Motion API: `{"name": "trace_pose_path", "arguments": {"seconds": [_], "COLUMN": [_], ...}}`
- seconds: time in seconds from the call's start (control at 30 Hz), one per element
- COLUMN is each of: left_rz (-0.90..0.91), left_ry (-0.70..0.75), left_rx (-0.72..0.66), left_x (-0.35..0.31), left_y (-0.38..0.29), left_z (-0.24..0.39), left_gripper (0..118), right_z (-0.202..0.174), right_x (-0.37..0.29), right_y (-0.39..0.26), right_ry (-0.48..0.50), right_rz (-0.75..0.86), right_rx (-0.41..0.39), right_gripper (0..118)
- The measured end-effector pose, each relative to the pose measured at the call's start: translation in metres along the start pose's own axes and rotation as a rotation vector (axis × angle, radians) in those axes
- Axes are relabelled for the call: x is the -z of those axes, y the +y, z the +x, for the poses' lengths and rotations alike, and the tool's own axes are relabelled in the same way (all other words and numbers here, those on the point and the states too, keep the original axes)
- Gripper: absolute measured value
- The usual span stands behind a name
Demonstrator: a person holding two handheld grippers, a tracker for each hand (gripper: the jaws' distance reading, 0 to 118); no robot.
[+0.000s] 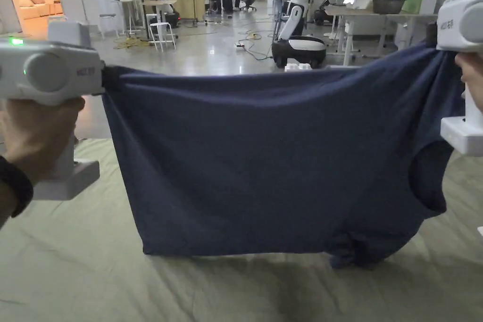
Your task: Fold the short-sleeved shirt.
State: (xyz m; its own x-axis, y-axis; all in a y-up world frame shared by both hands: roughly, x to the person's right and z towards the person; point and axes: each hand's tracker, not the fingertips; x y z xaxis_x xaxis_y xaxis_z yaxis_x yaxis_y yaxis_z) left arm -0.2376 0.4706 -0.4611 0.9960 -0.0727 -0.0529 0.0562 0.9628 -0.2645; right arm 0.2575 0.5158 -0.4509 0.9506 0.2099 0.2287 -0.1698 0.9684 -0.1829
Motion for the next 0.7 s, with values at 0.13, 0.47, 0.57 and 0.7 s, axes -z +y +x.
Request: {"name": "trace_pose_path", "arguments": {"seconds": [0.13, 0.47, 0.57, 0.7], "left_rz": [-0.025, -0.060, -0.068, -0.097], "left_ry": [-0.044, -0.167, -0.176, -0.152], "left_rx": [-0.106, -0.111, -0.164, -0.204], "left_x": [-0.009, -0.150, -0.206, -0.264], "left_y": [-0.059, -0.181, -0.226, -0.293], "left_z": [0.000, -0.012, -0.017, -0.020], "left_gripper": [2, 2, 2, 2], "right_z": [-0.001, 0.048, 0.055, 0.071], "right_x": [0.009, -0.119, -0.189, -0.253], "right_y": [-0.027, -0.181, -0.218, -0.289], "right_ry": [0.091, 0.194, 0.232, 0.275], "right_rz": [-0.112, -0.168, -0.103, -0.224], "right_rx": [0.075, 0.118, 0.061, 0.180], "right_gripper": [3, 3, 4, 4]}}
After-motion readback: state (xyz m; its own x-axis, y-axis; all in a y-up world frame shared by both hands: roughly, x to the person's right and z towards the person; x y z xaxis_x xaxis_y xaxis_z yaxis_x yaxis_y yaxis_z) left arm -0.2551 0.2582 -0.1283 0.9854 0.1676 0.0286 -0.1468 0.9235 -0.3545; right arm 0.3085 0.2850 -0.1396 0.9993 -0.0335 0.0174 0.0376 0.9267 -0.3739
